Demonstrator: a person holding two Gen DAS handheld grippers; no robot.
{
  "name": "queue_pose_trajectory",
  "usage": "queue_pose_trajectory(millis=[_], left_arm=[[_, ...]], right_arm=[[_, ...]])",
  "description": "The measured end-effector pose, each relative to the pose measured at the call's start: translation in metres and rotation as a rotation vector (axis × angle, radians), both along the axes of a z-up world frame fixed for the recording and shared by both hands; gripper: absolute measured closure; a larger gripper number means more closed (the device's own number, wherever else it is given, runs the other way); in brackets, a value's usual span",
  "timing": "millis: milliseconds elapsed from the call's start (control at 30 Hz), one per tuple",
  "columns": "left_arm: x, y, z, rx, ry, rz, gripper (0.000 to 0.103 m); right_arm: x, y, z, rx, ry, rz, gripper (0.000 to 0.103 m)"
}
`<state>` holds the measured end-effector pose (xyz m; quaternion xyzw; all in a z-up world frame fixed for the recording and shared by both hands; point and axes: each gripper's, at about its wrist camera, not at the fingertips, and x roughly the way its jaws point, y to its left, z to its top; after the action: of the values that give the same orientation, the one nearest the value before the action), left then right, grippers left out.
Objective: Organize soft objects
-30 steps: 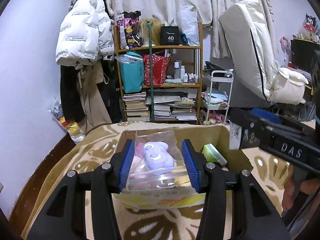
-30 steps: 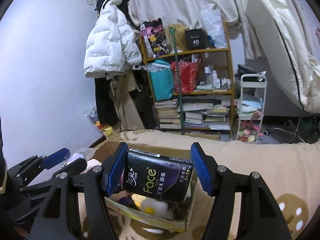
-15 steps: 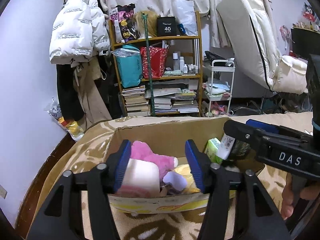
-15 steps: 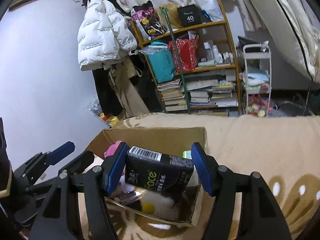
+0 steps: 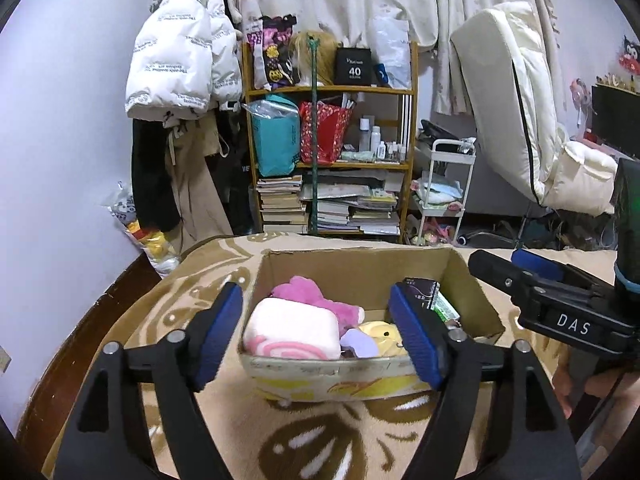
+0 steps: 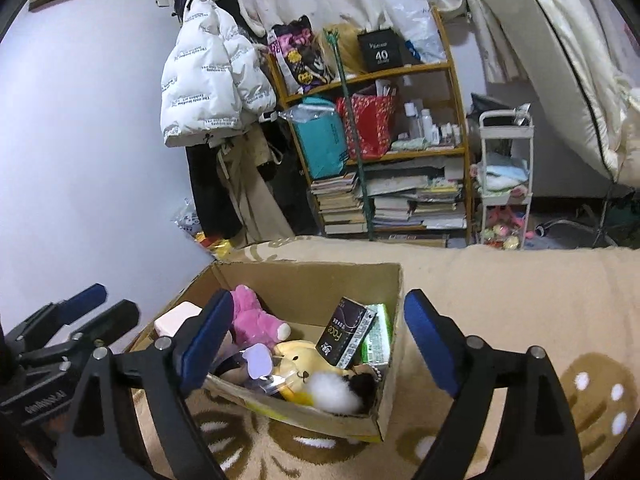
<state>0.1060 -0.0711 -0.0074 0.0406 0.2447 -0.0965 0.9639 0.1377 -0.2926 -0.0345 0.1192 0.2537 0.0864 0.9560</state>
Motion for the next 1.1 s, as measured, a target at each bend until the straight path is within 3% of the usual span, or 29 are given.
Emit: queue_pose_trajectory(millis=[133,400,467,767,1100], left_arm=[[-0.021,0.008,0.008,0.023,-0.037,0.020,0.015],[-0.054,0.028,0.013,0.026,-0.038,0.035,0.011],[-0.062,0.031,0.016,0.024,-0.050,0.041,0.004],[-0.098,0.033,0.019,0.103,-0.087,0.037,0.003],[-0.122,0.042,0.021,0.081,-0.081,0.052,0.003]], right_arm=[[-0.021,0.004,0.012,-0.040,-0.030,-0.011,0.000],[-0.067,0.007,0.033,-0.075,-0.070,-0.050,0.000],[-0.077,0.009,0.037,-0.101,-0.079,-0.049,0.000],[-0.110,0.019,0.042,-0.151,-0.098,-0.051,0.000],[-0.143,0.019,0.047,-0.166,-0.136,-0.079,0.000]])
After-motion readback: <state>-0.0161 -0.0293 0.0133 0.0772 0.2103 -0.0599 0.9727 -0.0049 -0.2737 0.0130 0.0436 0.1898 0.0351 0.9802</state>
